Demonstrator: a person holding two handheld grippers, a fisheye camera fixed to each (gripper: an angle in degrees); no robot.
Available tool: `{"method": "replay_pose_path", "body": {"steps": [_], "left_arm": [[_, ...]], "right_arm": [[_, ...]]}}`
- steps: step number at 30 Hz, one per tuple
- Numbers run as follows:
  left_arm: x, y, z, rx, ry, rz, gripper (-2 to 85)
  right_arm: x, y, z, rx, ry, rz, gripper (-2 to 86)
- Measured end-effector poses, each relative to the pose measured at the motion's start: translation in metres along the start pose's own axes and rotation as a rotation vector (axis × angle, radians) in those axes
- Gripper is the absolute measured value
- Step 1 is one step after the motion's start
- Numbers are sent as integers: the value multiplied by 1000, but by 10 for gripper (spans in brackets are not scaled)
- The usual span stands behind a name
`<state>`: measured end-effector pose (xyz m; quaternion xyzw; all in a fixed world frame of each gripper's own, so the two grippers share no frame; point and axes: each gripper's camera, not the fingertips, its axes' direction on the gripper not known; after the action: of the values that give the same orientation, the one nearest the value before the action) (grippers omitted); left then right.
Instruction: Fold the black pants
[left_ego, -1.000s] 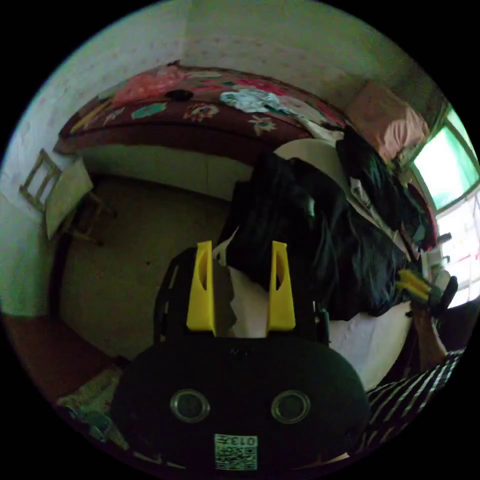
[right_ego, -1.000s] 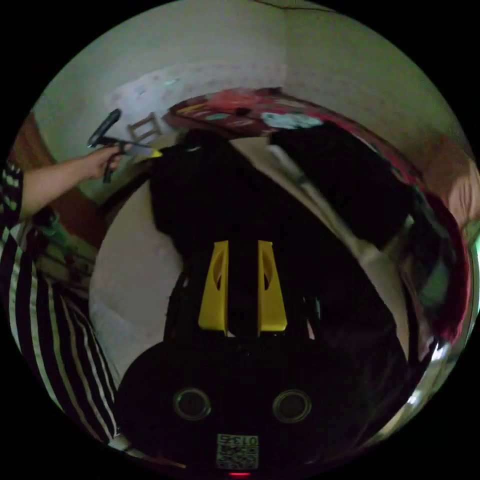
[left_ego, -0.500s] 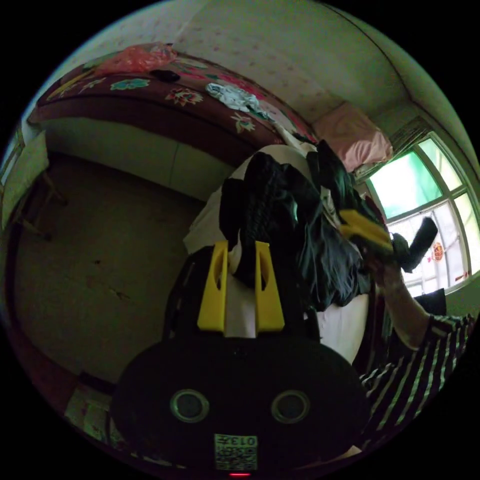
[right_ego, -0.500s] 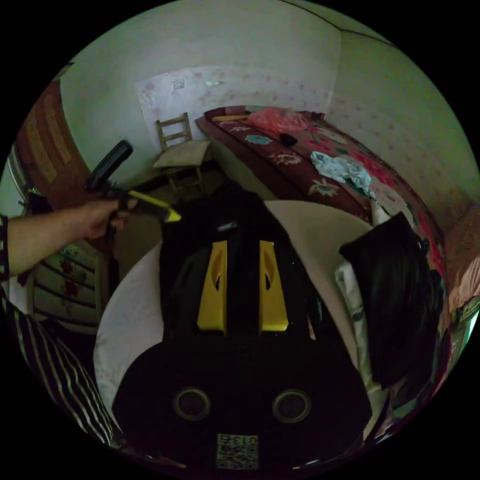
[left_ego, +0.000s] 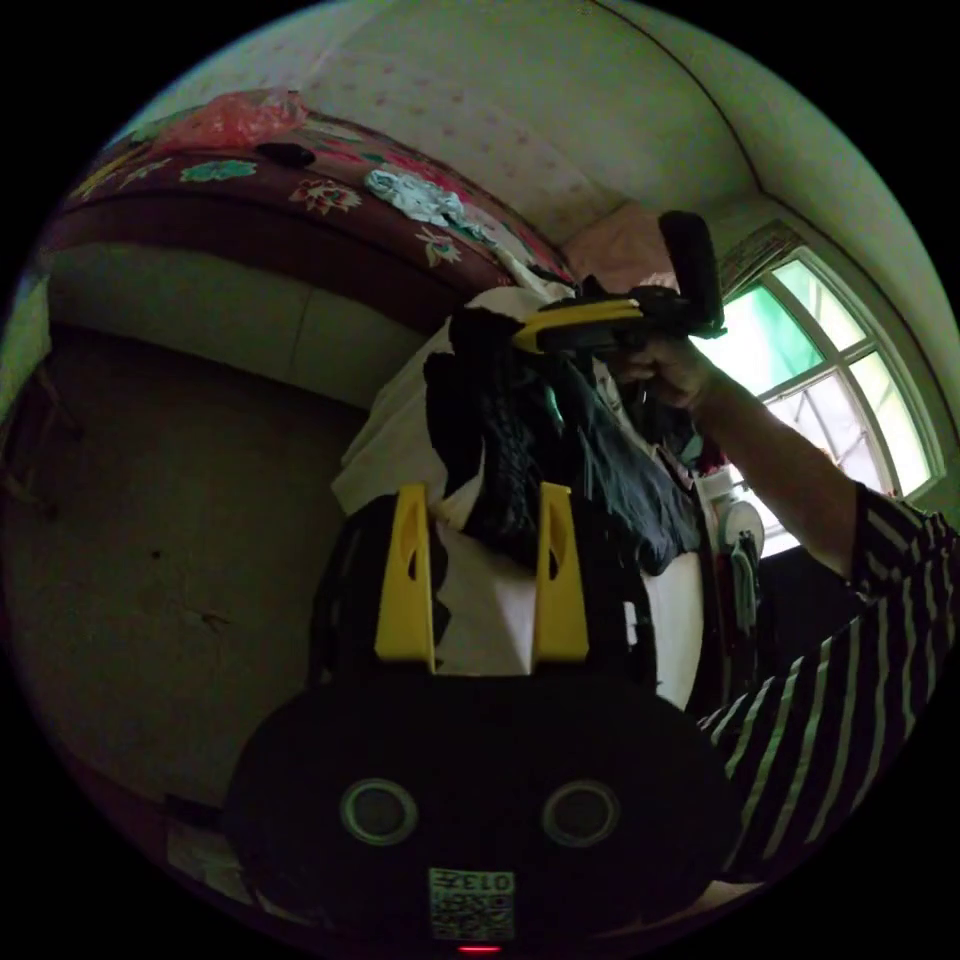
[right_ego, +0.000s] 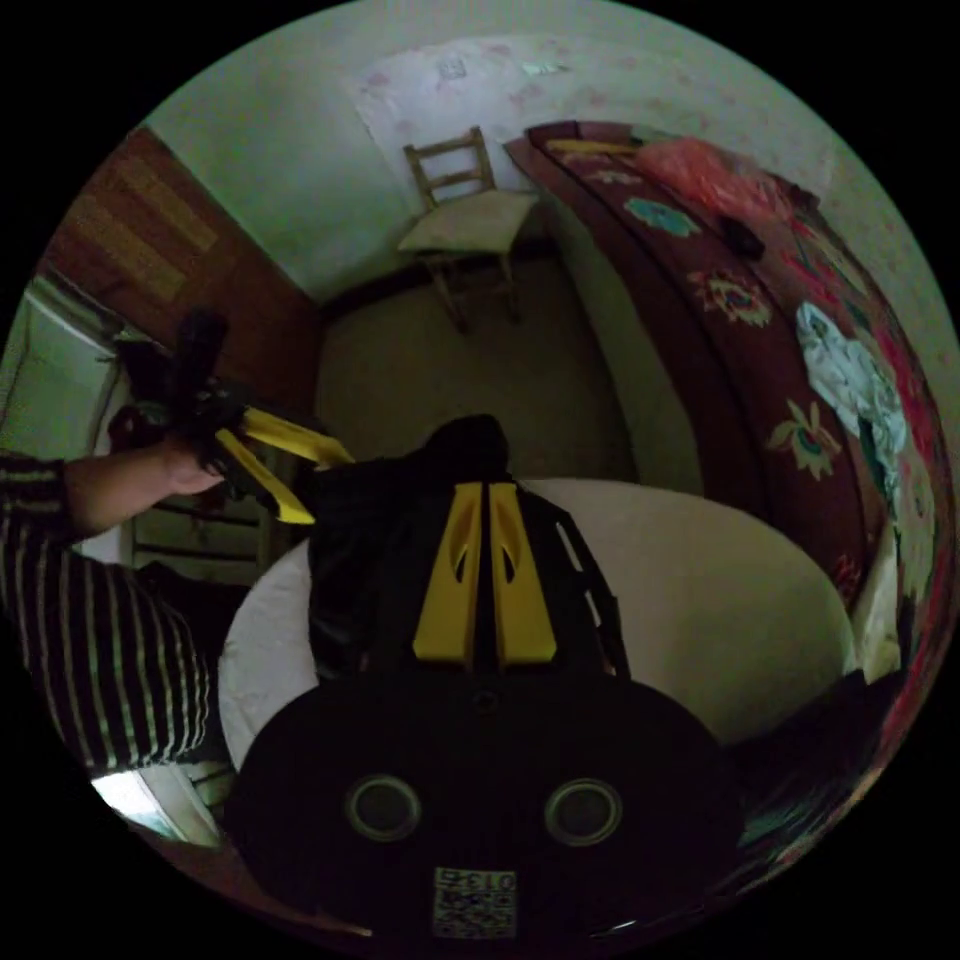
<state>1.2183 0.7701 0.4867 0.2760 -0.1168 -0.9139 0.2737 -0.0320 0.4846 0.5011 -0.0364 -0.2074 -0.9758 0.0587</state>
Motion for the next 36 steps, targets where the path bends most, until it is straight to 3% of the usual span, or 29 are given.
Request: {"method": "replay_pose_path", "body": {"steps": [2,5,7,11,15,19,21,24,28,30,33,36], "left_arm": [[-10,2,-1,5,62,-13,172],[-25,-1,3,2,106,-53,162],[-32,-7,12,-35,145,-67,113],[-36,-13,16,-72,167,-85,72],[-30,-17,12,-79,163,-63,63],[-16,-23,8,-115,142,-7,62],[-10,-24,4,-136,129,17,62],[-4,-25,5,-172,99,4,63],[9,-31,24,-182,113,-25,73],[21,-31,29,-193,61,-3,81],[46,-18,15,-50,-93,4,84],[112,-10,13,42,-284,221,81]], "right_arm": [[-6,-8,-7,33,-60,-43,14],[-13,-22,9,-46,38,-58,22],[-17,-26,23,-101,54,-46,36],[-23,-13,14,-69,123,116,79],[-59,66,-39,155,184,247,85],[-124,166,-42,90,355,238,101],[-163,232,-32,-32,398,342,100],[-204,306,-29,-67,436,575,87],[-232,379,-27,59,350,957,89],[-244,410,-13,83,256,1069,98],[-256,431,-3,113,229,1055,99],[-260,438,-2,173,221,981,95]]}}
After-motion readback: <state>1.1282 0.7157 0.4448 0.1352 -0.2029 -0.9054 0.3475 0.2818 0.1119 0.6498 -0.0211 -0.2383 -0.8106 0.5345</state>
